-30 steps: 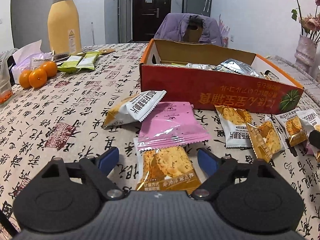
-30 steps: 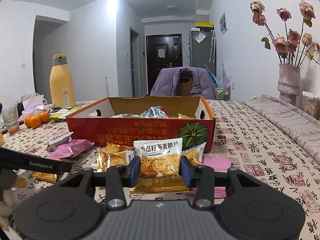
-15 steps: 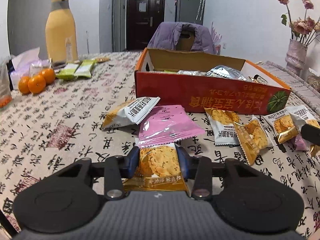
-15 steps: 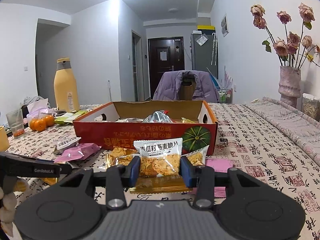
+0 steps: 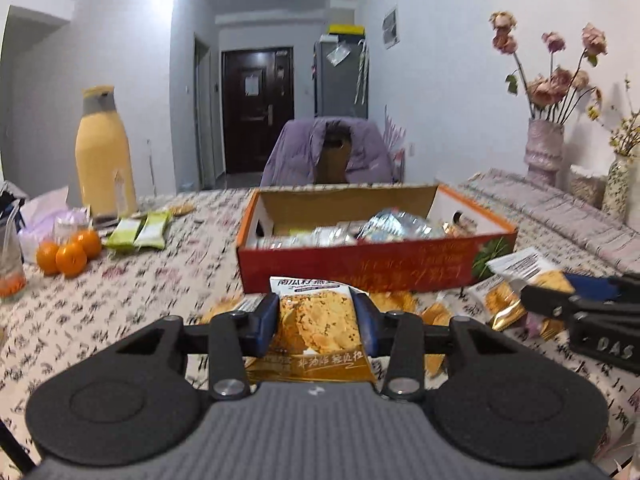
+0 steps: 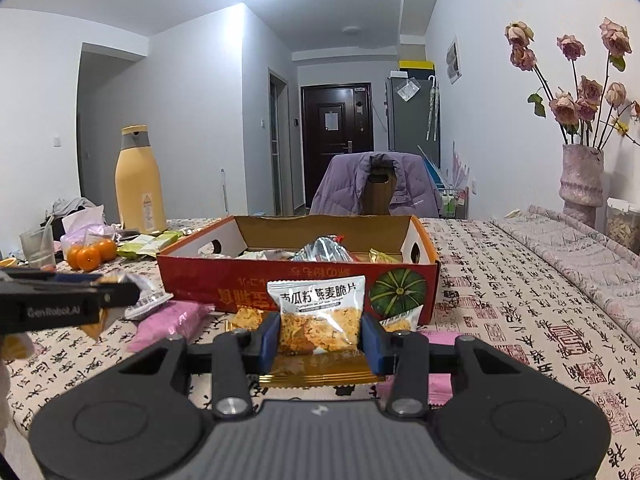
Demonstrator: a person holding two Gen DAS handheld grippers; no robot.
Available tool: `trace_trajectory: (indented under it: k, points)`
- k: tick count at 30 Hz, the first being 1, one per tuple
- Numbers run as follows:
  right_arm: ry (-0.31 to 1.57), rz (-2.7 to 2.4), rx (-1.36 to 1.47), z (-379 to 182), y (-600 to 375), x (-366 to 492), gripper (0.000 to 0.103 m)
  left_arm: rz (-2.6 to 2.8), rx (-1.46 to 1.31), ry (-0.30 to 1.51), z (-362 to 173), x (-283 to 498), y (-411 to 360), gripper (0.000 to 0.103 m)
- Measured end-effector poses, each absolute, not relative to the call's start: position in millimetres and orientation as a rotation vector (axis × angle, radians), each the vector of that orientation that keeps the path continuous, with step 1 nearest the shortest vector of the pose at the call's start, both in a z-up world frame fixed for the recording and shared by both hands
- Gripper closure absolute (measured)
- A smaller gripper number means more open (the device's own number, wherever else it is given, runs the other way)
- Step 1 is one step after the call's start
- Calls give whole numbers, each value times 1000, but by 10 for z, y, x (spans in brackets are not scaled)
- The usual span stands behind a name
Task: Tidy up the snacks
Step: 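Carry both golden packets into the box and open both grippers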
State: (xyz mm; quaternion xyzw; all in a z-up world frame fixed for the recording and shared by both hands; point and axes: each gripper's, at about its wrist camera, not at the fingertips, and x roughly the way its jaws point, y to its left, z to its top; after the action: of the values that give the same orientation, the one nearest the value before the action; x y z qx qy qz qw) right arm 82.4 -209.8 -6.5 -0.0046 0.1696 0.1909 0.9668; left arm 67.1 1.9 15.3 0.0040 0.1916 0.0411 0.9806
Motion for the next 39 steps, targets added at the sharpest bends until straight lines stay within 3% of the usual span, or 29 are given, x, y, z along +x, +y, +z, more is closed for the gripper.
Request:
trace_trajectory:
  k: [17,39]
  points:
    - [295,400,6,179,-1969,1255,61,63,17,313,444,1146,-59,61]
    - [305,405,35,503,-1595,2591,61,90,-33,348,565,2380,161,61]
